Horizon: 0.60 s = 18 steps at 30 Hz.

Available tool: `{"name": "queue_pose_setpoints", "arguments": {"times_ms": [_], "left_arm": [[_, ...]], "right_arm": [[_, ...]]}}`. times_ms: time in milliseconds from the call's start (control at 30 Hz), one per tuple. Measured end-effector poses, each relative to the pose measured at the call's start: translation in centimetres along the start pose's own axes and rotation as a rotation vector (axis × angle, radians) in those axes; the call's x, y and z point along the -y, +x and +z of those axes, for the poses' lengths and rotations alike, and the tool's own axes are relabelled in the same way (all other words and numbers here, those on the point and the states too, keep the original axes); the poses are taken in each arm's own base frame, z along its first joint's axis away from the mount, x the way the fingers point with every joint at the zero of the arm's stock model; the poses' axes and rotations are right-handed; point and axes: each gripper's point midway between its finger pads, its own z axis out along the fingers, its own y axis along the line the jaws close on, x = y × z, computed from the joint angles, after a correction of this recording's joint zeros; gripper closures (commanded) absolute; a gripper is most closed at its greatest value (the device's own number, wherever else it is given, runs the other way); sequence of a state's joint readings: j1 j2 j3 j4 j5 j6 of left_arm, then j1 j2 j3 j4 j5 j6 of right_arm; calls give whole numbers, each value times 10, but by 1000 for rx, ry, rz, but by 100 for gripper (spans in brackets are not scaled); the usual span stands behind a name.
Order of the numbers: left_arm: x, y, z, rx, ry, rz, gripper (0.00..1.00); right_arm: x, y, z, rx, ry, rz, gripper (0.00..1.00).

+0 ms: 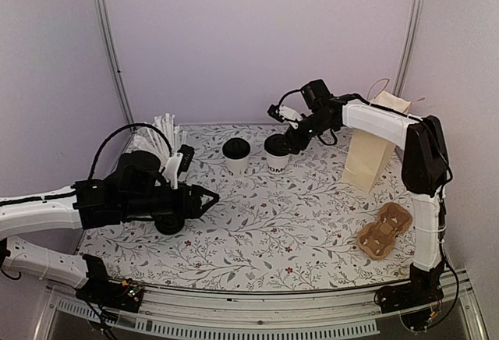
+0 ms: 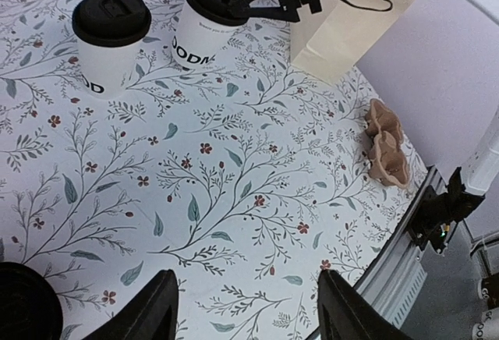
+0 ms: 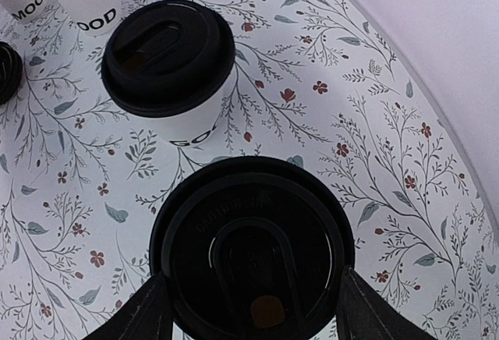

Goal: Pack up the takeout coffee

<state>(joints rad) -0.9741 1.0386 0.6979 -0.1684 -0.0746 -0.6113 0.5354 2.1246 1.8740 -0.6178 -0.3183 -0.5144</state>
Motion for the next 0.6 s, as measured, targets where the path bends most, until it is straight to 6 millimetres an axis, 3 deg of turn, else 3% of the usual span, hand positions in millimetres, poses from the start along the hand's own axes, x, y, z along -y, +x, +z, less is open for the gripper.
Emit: {"name": "queue_pose_setpoints", "arguments": {"times_ms": [167, 333, 600], "left_arm": [[-9, -1, -3, 1, -22, -17, 36], [-12, 2, -3, -11, -29, -23, 36], [-12, 2, -3, -16, -23, -25, 35]], "right_arm": [[11, 7, 10, -21, 5, 34, 32], [12, 14, 18, -43, -3, 61, 14], [9, 17, 15, -61, -15, 104, 7]]}}
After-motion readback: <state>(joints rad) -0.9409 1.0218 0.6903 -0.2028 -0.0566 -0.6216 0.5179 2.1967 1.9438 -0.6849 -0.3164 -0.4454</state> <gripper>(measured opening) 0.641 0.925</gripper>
